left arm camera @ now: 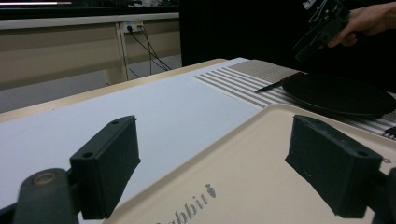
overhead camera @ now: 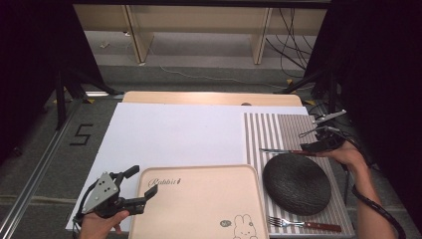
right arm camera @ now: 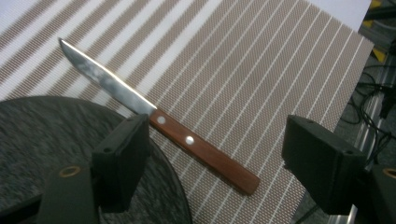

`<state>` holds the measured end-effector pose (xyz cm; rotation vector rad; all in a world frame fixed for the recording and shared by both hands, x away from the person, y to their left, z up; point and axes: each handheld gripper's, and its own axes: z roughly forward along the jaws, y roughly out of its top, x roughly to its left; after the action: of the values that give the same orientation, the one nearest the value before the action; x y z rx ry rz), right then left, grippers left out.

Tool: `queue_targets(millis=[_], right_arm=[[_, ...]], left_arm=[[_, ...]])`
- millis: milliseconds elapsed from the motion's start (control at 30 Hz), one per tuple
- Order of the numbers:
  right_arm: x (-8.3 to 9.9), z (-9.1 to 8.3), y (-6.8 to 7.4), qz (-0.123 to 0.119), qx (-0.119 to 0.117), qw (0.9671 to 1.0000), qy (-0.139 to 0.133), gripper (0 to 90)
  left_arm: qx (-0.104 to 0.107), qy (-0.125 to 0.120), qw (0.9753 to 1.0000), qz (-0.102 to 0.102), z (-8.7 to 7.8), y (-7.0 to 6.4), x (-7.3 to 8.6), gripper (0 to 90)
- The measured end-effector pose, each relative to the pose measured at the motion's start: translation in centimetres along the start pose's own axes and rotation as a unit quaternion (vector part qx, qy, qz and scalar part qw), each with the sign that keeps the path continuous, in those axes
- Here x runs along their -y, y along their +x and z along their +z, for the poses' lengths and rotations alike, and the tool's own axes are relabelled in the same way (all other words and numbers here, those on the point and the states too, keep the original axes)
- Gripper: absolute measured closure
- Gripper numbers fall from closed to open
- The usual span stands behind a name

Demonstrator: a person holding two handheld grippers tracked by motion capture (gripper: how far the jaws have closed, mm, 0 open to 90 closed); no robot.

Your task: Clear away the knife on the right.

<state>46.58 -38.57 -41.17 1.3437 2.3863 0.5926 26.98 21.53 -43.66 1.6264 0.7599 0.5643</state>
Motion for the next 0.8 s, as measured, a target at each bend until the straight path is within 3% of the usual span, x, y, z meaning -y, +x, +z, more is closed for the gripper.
queue_targets(millis=[100, 233, 267, 300, 333, 400, 533, 667, 700, 800], right_arm=[[0.4, 0.6, -0.2, 0.017, 0.0, 0.9995, 0.027, 25.5], [0.6, 0.9, -0.6, 0.015, 0.001, 0.9993, 0.036, 25.9], [0.6, 1.2, -1.0, -0.004, 0.005, 0.9996, 0.028, 26.2], [0.6, 1.2, -1.0, -0.004, 0.005, 0.9996, 0.028, 26.2], [0.6, 1.2, -0.8, 0.015, 0.003, 0.999, 0.042, 26.4], [0.6, 1.3, -0.8, 0.021, 0.005, 0.9987, 0.045, 26.8], [0.6, 1.7, -1.1, 0.003, 0.009, 0.9986, 0.051, 27.7], [0.5, 1.8, -1.0, 0.012, 0.01, 0.9975, 0.069, 28.2], [0.4, 2.1, -1.3, -0.005, 0.011, 0.998, 0.063, 28.8], [0.4, 2.3, -1.3, 0.002, 0.011, 0.997, 0.077, 29.3]], left_arm=[[-0.001, 0.0, 1.0, 0.0, 0.0, 0.1, 0.0, 16.0], [0.0, 0.001, 1.0, 0.0, 0.0, 0.0, 0.0, 16.0], [0.0, 0.001, 1.0, 0.0, 0.0, 0.0, 0.0, 16.0], [0.001, 0.001, 1.0, 0.0, 0.0, 0.0, 0.0, 16.0], [0.001, 0.001, 1.0, 0.0, 0.0, 0.0, 0.0, 16.0], [0.001, 0.001, 1.0, 0.0, 0.0, 0.0, 0.0, 16.0], [-0.001, 0.001, 1.0, 0.0, 0.0, 0.1, 0.0, 16.0], [-0.001, 0.002, 1.0, 0.001, 0.0, 0.1, 0.0, 16.0], [-0.001, 0.002, 1.0, 0.001, 0.0, 0.1, 0.0, 16.1], [-0.002, 0.001, 1.0, 0.0, 0.0, 0.1, 0.0, 16.1]])
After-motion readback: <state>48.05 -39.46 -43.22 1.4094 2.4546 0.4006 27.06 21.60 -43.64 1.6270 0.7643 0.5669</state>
